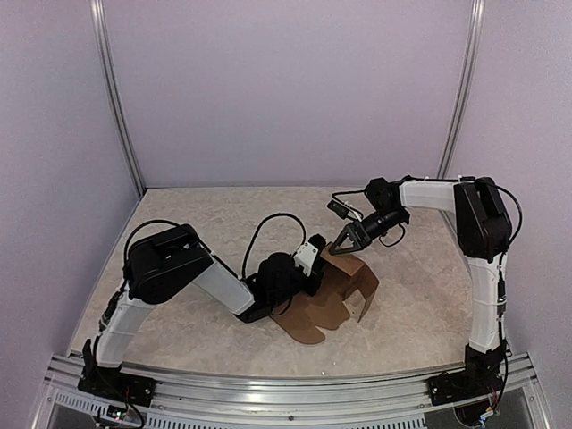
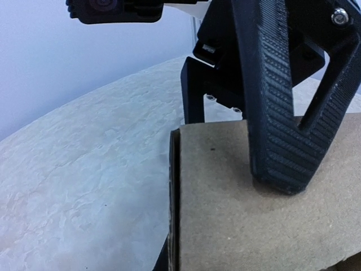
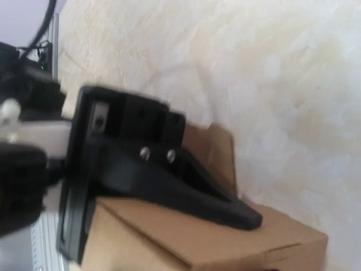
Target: Fold the paper box
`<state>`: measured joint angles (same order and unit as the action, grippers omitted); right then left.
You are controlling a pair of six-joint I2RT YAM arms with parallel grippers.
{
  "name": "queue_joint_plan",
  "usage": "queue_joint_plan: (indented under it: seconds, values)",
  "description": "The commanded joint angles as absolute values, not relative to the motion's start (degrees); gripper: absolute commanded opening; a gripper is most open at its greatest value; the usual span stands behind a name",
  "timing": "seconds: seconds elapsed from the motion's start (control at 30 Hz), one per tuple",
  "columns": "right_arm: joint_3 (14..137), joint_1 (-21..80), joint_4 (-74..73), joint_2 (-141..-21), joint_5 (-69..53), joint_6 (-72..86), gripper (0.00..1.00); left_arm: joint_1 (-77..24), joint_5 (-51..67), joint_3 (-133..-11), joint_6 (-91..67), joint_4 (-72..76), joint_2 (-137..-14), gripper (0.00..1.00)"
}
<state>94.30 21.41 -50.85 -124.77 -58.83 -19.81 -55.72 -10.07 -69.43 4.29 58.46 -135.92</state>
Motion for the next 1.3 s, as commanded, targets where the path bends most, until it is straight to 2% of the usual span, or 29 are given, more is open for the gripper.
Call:
queue_joint_plan:
  seconds: [0.0,0.07,0.13,0.23,0.47,0.67,0.77,0.9,1.13,1.27]
  values:
    - [91.16,22.74,-51.9,-124.73,-63.67,-16.22,0.62,-58.65,-32.25,-75.19,2.75,59.15,-139.07,0.0]
    - [90.84,22.69,-51.38,-124.7,-64.48,-15.25,0.63,-59.32,-33.33,-77.02,1.17,58.36,-140.23,0.0]
    - [91.49,22.7,-51.98,-125.15,-64.08,-15.74,0.63,-59.27,-29.7,-77.88,-0.43,57.13,-140.65,0.0]
    - [92.39,22.22,-52.95,-125.72,-63.74,-16.68,0.63,-58.7,-20.76,-75.57,-1.57,60.31,-140.48,0.14]
    - [93.39,21.62,-54.38,-126.52,-63.63,-17.96,0.63,-56.34,-12.56,-70.49,-1.6,63.82,-139.01,0.2]
    - [93.39,21.54,-54.67,-126.76,-63.9,-18.23,0.63,-54.39,-11.87,-68.59,-1.97,65.24,-138.35,0.08]
    - [93.09,21.61,-54.66,-126.9,-64.81,-18.16,0.63,-54.05,-12.01,-68.67,-2.28,66.39,-138.57,0.08]
    - [92.56,21.53,-54.67,-126.84,-65.31,-18.11,0.63,-54.16,-11.61,-69.46,-1.72,67.29,-139.14,0.16]
    - [92.56,21.65,-54.84,-127.39,-65.88,-18.28,0.62,-54.66,-13.21,-69.72,-0.56,68.54,-139.32,0.08]
    - [91.89,21.87,-54.89,-127.62,-66.21,-18.51,0.62,-55.16,-14.14,-68.97,-0.51,70.65,-139.17,0.1]
